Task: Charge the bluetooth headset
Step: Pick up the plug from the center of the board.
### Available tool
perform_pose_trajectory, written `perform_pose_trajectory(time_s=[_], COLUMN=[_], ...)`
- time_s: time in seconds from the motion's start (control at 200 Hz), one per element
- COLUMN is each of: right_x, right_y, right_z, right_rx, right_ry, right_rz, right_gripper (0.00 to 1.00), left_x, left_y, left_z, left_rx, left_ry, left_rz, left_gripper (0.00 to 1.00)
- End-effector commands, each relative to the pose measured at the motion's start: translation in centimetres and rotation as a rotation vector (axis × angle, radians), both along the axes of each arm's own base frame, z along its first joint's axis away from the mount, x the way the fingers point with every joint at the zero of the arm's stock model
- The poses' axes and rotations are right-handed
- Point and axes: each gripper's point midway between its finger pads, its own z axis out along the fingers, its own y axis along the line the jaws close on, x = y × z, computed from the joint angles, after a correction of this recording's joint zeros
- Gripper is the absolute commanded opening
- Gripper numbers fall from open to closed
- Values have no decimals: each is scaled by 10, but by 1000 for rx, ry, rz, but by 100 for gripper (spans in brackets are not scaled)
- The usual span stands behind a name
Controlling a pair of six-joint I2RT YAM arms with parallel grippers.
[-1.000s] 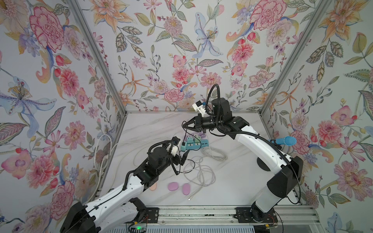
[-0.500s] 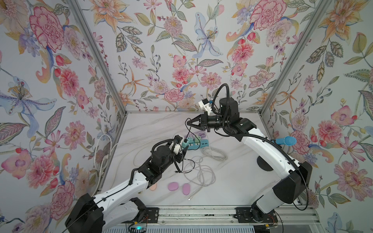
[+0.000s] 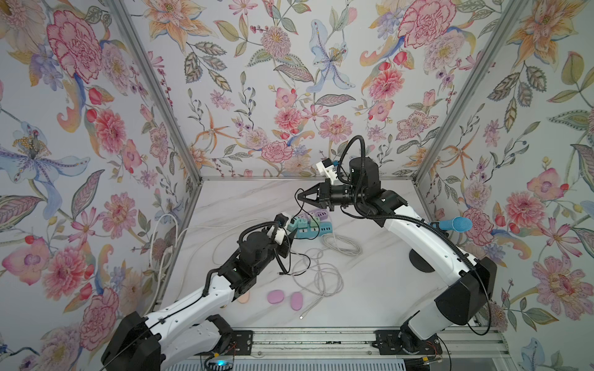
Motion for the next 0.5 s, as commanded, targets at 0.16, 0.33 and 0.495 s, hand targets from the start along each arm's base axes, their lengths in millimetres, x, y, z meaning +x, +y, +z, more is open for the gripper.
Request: perform_pose_trajectory(time_s=[0.16, 0.33, 0.495], right_x=[-8, -9, -8], right_y=[-5, -5, -6], right_z=[38, 48, 54], right_rx=[104, 174, 188], right_ry=[-37, -12, -24], right_rz=[15, 19, 1], right_gripper=[0, 0, 0], left_x=[-4, -7, -11], left_y=[6, 9, 0], left_z=[23, 30, 38], left_rx=[-91, -124, -159], left_ry=[-60, -101, -120], left_rz=[22, 19, -33], left_gripper=[93, 95, 96])
